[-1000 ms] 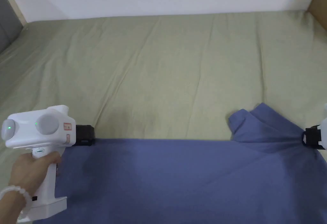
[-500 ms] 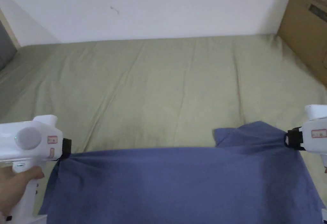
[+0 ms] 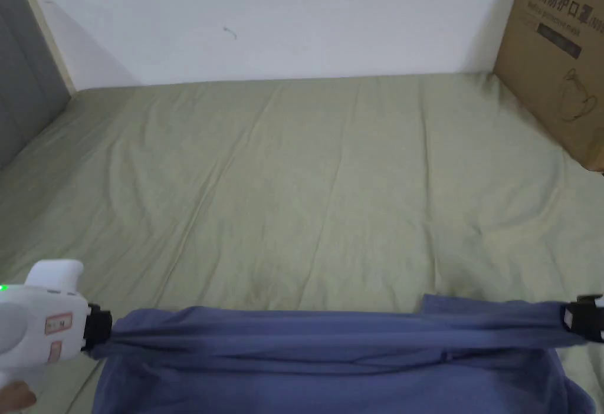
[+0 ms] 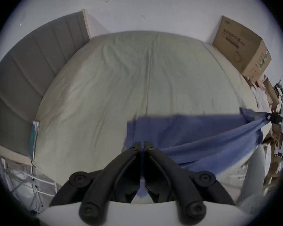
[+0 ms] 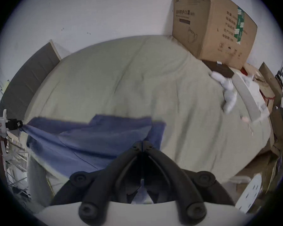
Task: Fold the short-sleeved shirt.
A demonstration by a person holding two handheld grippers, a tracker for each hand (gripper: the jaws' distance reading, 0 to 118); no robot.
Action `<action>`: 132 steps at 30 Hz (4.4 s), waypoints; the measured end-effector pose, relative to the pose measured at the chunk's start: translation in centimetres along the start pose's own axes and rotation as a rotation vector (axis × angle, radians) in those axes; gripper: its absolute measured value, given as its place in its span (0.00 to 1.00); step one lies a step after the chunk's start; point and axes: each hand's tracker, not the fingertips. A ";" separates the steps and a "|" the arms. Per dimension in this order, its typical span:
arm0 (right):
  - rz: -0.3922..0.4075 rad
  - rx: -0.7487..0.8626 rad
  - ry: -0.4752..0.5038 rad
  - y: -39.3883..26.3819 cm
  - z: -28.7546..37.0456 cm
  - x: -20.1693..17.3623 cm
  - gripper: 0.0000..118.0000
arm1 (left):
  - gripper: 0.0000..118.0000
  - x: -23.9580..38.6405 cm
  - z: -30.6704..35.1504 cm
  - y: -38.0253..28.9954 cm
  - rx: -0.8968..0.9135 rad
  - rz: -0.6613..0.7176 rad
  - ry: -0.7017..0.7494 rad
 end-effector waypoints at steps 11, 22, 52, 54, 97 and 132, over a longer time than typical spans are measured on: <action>-0.053 -0.093 -0.002 -7.5 -2.6 1.8 0.10 | 0.26 -0.9 -2.0 -7.5 -0.104 0.038 -0.003; 0.038 0.044 -0.015 -2.3 0.5 -0.9 0.52 | 0.36 -0.5 3.3 -4.4 0.098 0.092 -0.044; 0.254 -0.027 0.162 -1.3 -9.4 -20.8 0.00 | 0.92 -9.2 -7.5 -11.3 -0.007 0.814 -0.634; 0.253 -0.036 0.174 -1.5 -9.7 -21.0 0.00 | 0.83 -10.3 -8.3 -11.8 0.011 0.918 -0.699; -0.286 0.013 0.055 -6.8 -4.6 -0.5 0.00 | 0.86 27.8 -5.8 -2.5 -0.120 -0.280 -0.630; -0.215 0.018 0.107 -6.0 -5.1 -1.5 0.00 | 0.00 31.2 -6.2 -4.8 -0.235 -0.104 -0.800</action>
